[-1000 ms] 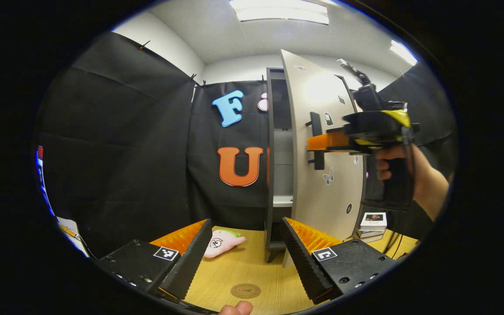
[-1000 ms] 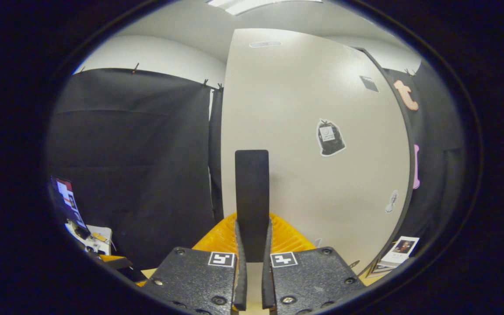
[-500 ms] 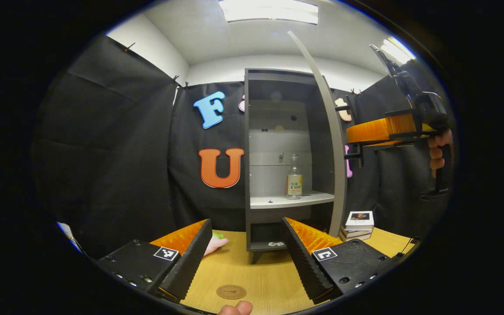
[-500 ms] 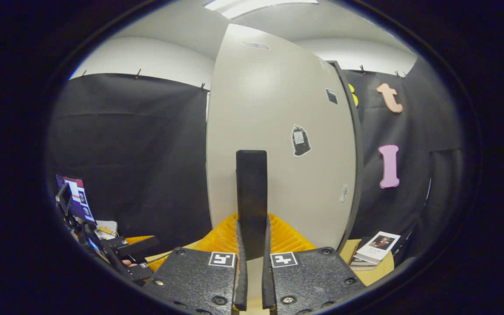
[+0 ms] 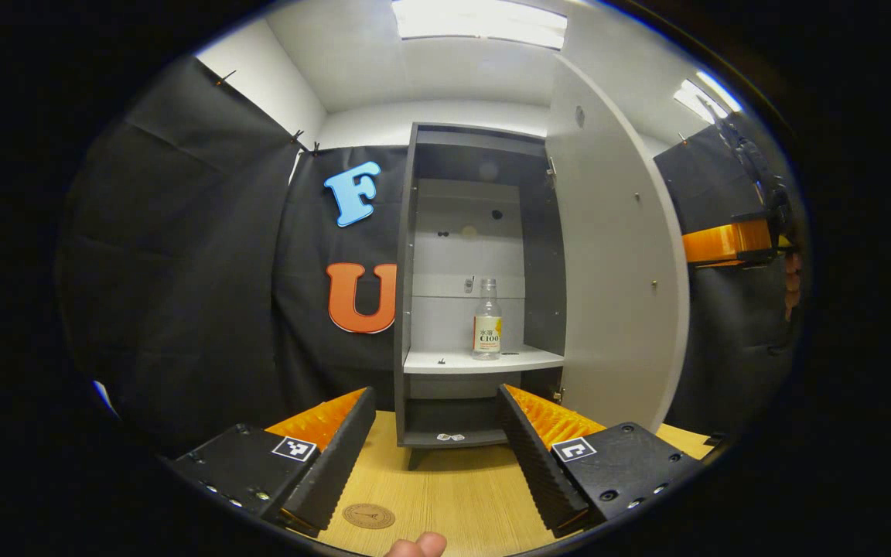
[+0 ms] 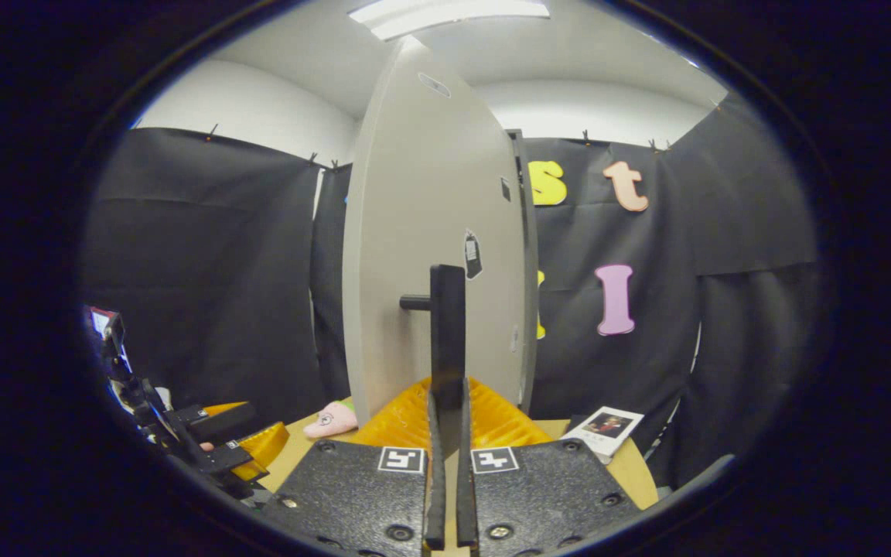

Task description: Open the cabinet door with the right hand, grasp the bottle in the cabinet with the left hand and place it on the coaster, then close the cabinet door with the right hand.

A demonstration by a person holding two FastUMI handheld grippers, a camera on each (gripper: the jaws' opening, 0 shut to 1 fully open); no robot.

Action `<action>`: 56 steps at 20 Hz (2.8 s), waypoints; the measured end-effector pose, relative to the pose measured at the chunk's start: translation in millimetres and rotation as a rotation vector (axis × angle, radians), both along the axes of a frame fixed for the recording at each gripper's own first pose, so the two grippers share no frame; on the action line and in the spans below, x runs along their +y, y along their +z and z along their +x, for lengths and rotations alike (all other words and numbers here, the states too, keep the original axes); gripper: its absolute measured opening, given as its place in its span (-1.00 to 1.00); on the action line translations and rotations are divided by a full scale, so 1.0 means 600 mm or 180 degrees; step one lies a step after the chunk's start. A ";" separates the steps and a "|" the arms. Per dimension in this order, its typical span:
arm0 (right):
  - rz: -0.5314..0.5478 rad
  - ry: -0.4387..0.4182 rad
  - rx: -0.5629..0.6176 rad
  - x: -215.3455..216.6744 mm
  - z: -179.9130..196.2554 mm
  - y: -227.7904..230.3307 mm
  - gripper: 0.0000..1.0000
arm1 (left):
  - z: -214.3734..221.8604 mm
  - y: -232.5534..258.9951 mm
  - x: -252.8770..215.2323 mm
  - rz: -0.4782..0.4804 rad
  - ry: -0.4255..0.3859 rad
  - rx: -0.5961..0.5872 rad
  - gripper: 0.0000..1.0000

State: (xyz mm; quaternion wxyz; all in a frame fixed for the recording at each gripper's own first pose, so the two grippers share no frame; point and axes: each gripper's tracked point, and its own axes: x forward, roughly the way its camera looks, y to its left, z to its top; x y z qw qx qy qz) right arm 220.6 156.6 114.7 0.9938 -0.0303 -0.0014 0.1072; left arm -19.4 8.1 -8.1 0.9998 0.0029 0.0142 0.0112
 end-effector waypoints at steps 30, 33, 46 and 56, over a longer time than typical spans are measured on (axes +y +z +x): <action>0.0090 -0.0588 -0.0089 -0.095 -0.002 -0.004 0.27 | 0.000 0.015 -0.122 0.0158 -0.0174 -0.0053 0.89; 0.0157 -0.0566 -0.0089 -0.089 0.007 -0.009 0.58 | 0.012 0.015 -0.128 0.0168 -0.0195 -0.0025 0.89; 0.0313 -0.0600 -0.0087 -0.086 0.012 -0.013 0.88 | 0.225 0.096 -0.163 0.0121 -0.0521 -0.0152 0.89; 0.0332 -0.0787 0.0020 -0.099 0.008 -0.028 0.88 | 0.502 0.107 -0.194 0.0218 -0.0607 -0.0101 0.92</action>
